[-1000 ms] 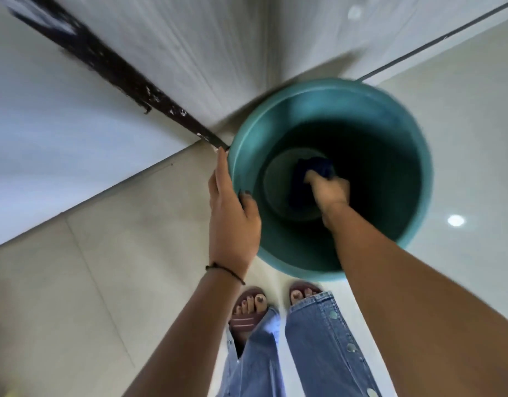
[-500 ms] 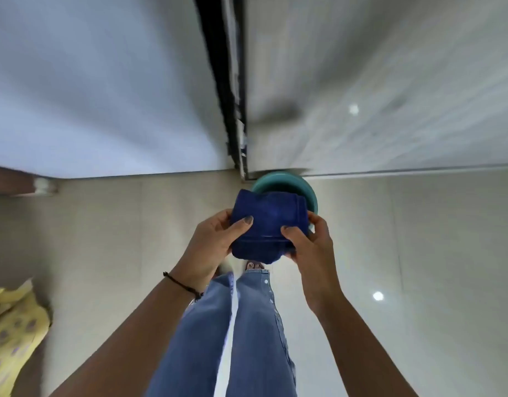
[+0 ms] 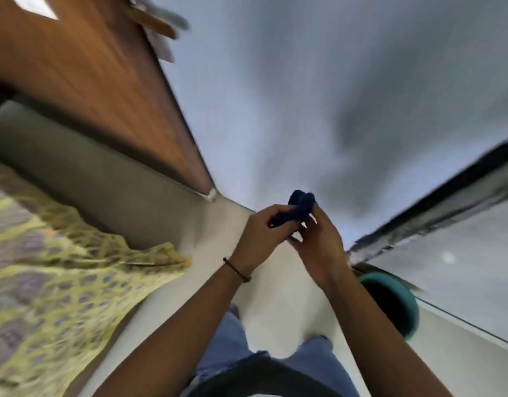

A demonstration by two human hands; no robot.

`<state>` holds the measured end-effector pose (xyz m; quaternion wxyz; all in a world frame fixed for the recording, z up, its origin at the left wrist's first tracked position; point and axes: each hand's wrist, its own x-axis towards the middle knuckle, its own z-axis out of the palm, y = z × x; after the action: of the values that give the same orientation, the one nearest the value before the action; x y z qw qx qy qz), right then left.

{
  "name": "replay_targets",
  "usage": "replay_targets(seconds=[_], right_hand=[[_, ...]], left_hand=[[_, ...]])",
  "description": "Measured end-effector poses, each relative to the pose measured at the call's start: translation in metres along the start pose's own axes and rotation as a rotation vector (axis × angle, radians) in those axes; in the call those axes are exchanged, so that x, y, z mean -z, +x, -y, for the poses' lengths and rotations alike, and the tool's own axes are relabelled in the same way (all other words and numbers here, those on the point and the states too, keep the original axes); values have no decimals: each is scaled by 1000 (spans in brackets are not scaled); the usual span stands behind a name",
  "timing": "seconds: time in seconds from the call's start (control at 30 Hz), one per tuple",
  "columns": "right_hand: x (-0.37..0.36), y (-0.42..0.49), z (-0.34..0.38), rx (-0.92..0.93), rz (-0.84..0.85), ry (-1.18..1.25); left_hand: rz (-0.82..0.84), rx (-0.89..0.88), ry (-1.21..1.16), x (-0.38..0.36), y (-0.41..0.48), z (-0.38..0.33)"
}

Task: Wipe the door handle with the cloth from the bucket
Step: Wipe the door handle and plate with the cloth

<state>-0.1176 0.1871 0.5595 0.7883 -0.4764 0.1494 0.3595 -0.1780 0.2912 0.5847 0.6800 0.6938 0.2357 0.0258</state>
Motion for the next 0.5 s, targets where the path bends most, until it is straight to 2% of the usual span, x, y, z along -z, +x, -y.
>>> replay_targets(seconds=[0.13,0.27,0.33,0.4,0.5], right_hand=[[-107,29,-35,-30,73,191],[-201,48,-54,-35,113,155],[-242,61,-54,-2,129,169],[-275,77,-43,62,123,203],[-312,102,-15,296,25,97]], left_hand=[[109,11,-21,111,22,-9],[160,-17,4,208,40,-34],[178,-36,-58,252,53,-50],[138,-71,-156,291,72,-67],[-105,-171,-173,345,104,-94]])
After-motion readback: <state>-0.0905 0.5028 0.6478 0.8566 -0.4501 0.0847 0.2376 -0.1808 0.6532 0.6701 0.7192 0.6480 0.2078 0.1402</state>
